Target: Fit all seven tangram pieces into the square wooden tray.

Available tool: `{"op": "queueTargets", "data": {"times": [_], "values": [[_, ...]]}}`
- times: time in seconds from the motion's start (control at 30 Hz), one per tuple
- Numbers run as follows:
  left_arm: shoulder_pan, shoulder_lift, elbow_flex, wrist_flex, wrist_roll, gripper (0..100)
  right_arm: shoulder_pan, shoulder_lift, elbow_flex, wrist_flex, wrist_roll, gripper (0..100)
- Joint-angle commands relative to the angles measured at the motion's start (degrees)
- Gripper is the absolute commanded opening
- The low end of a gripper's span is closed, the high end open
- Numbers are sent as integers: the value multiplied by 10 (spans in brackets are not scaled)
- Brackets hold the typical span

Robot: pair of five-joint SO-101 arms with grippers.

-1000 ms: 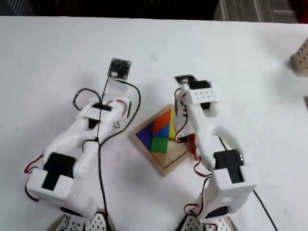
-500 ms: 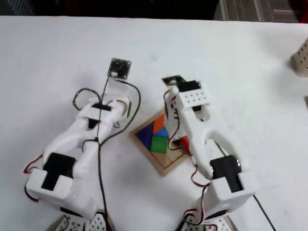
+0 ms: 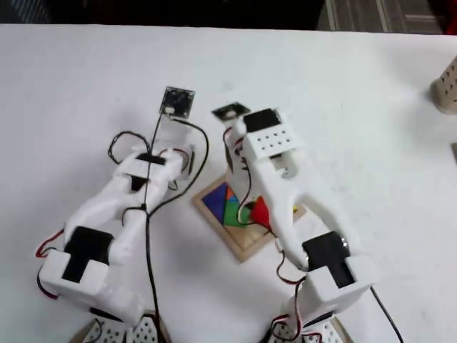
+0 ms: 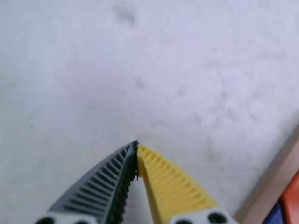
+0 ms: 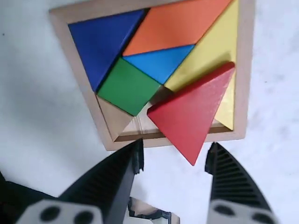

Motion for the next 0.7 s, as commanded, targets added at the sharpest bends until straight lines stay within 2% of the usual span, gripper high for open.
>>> {"op": "queueTargets", "data": {"times": [0.0,0.2,0.27,0.33,0.43,0.57,0.67], "values": [[-6,-6,-24,4,6,23,36,-61,-33,22,10,202],[14,-101,10,56,10,22,133,-131,54,-12,10,9],[46,-153,44,56,11,22,163,-152,91,-35,10,32],[95,-205,86,50,11,21,196,-169,126,-69,7,18],[204,-276,141,32,12,21,246,-192,169,-114,4,18],[364,-300,194,-84,62,21,298,-198,200,-155,-10,18],[428,-248,178,-160,101,21,325,-198,207,-174,-33,21]]}}
